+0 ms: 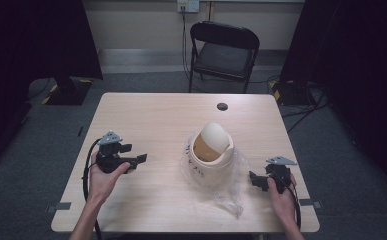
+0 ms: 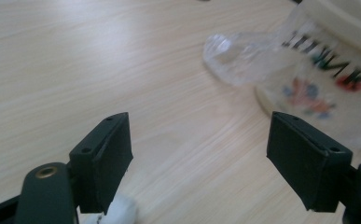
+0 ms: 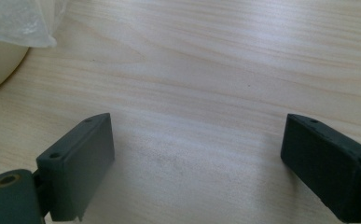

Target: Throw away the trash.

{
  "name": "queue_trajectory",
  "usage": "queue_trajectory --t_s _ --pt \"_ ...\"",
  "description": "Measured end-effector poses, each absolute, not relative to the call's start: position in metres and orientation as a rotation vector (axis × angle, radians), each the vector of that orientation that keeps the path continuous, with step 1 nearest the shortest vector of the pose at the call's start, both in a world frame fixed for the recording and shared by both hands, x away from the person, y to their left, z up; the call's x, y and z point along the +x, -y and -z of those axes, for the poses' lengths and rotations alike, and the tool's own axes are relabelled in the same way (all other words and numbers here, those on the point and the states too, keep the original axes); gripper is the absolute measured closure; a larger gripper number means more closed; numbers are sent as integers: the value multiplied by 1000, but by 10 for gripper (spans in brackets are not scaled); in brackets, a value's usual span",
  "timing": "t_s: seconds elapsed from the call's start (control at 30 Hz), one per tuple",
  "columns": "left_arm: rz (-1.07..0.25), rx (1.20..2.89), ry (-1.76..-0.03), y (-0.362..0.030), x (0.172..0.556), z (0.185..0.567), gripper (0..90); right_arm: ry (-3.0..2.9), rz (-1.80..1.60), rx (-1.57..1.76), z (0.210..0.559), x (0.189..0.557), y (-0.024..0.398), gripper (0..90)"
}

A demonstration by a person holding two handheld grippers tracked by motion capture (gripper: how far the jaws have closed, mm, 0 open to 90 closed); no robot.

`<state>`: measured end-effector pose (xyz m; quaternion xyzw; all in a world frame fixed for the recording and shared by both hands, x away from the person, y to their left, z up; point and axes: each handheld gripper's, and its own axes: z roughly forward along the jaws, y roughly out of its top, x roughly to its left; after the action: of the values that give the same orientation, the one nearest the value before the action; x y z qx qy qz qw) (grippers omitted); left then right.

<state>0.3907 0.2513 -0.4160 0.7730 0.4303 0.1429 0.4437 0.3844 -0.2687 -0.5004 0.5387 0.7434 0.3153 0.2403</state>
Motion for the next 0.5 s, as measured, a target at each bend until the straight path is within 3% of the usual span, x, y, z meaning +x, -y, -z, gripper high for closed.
queue_trajectory --t_s 0.33,0.5 --pt "-318 1887 -1179 -282 388 450 247 -2034 -863 1476 500 385 269 88" --pt "-309 1898 -1216 -289 391 465 308 -2034 -863 1476 500 385 269 88"
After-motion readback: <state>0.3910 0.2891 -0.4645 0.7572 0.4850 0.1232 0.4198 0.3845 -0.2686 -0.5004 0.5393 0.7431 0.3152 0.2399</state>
